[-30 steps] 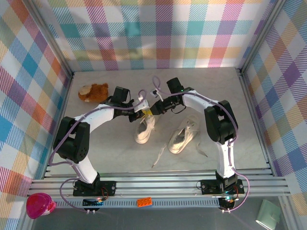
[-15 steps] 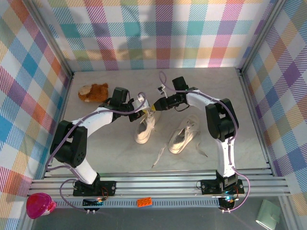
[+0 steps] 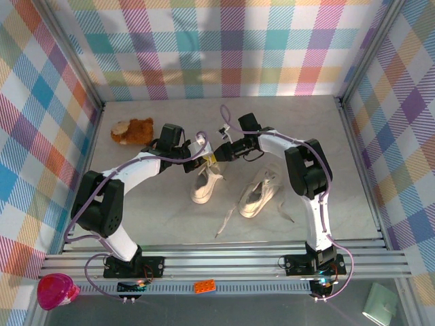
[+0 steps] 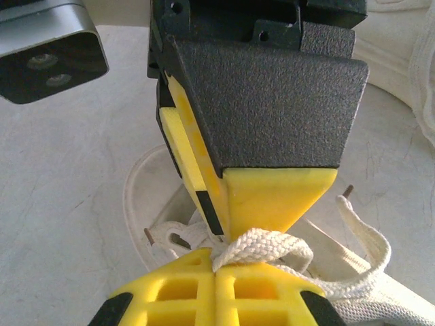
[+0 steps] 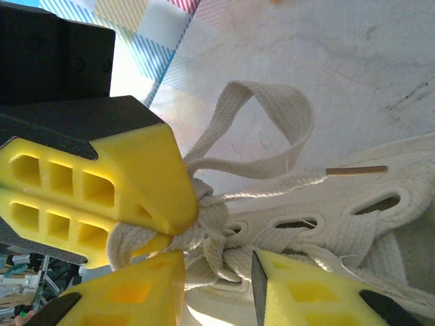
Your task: Tie the shoes
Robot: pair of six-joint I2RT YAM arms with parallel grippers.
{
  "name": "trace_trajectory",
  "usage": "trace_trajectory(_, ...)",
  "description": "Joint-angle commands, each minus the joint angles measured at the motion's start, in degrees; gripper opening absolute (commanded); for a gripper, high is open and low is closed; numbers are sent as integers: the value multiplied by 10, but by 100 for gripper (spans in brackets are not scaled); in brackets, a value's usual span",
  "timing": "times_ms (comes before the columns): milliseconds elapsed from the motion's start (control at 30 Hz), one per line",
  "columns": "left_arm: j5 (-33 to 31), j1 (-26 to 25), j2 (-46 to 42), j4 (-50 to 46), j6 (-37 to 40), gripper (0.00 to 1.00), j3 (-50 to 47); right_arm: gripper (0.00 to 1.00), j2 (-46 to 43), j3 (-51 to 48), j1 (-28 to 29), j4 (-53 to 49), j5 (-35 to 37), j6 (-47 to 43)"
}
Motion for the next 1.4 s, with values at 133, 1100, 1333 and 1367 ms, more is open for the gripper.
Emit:
trace_trajectory(133, 7, -4, -11, 4, 8, 0, -6, 34, -20, -32, -5, 77, -24, 38)
trace_trajectory(1100, 6, -4, -10, 8, 10, 0, -8, 40, -24, -58, -7, 158, -77, 92)
trace_trajectory(1333, 9, -4, -8, 9, 9, 0, -5, 41, -8, -36, 0, 141, -87, 87)
trace_trajectory(1367, 10, -4, -8, 9, 9, 0, -5, 42, -5, -33, 2, 138, -88, 86)
